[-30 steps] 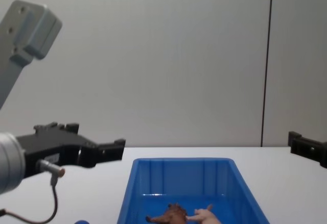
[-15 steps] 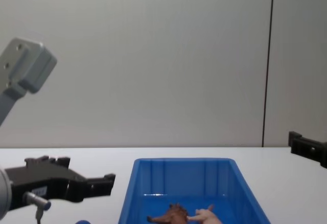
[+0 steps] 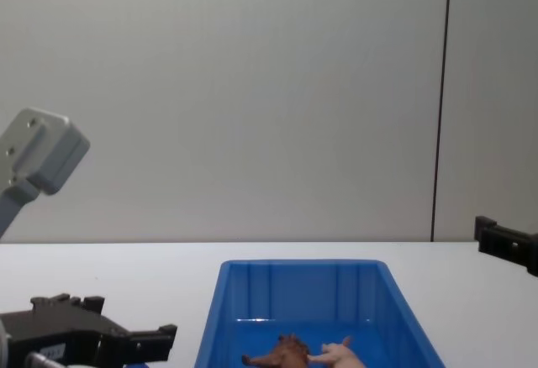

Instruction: Pick up the two dolls from the table and place them into the box.

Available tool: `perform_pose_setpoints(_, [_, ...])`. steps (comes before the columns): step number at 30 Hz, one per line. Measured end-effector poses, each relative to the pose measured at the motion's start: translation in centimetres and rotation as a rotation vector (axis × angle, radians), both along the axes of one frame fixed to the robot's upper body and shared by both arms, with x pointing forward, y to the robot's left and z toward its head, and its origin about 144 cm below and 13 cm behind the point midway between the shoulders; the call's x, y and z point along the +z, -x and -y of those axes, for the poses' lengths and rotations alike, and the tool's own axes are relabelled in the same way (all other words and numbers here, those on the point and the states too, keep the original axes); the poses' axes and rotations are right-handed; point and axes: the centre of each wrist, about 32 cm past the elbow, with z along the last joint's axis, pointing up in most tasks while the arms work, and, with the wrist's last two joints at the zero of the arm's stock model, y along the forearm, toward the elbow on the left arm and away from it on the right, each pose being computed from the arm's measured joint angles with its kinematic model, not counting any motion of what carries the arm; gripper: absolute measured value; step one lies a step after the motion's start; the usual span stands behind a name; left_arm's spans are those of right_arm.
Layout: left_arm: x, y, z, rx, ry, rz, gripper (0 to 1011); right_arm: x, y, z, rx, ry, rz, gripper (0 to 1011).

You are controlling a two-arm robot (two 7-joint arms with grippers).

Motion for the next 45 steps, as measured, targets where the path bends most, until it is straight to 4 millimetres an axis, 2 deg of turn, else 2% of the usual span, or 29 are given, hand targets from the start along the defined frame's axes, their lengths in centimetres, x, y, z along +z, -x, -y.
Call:
perform_pose_setpoints(19, [-0.9,-0.3,-0.8,-0.023,0.018,-0.066,999,0.0,0.0,0.0,0.0,0.0,0.0,1001])
perform_pose_setpoints(27, [-1.2,-0.5,-0.9,-0.043,0.029,-0.092,796,0.0,0.0,0.0,0.0,0.0,0.0,1001])
perform_pose_setpoints(28, [-1.2,-0.5,-1.0,-0.045,0.029,-0.095,796,0.0,0.0,0.0,0.0,0.0,0.0,1001])
perform_pose_setpoints(30, [-1.4,-0.5,-0.9,-0.051,0.032,-0.102,703,0.0,0.0,0.0,0.0,0.0,0.0,1001])
perform_pose_setpoints(36, [-1.7,-0.5,-0.8,-0.062,0.039,-0.117,517,0.0,0.0,0.0,0.0,0.0,0.0,1001])
perform_pose_setpoints(39, [-1.8,-0.5,-0.8,-0.064,0.042,-0.122,458,0.0,0.0,0.0,0.0,0.0,0.0,1001])
perform_pose_setpoints(41, [-1.8,-0.4,-0.8,-0.065,0.045,-0.124,357,0.0,0.0,0.0,0.0,0.0,0.0,1001])
perform_pose_setpoints(45, [-1.9,-0.3,-0.8,-0.066,0.05,-0.124,318,0.0,0.0,0.0,0.0,0.0,0.0,1001])
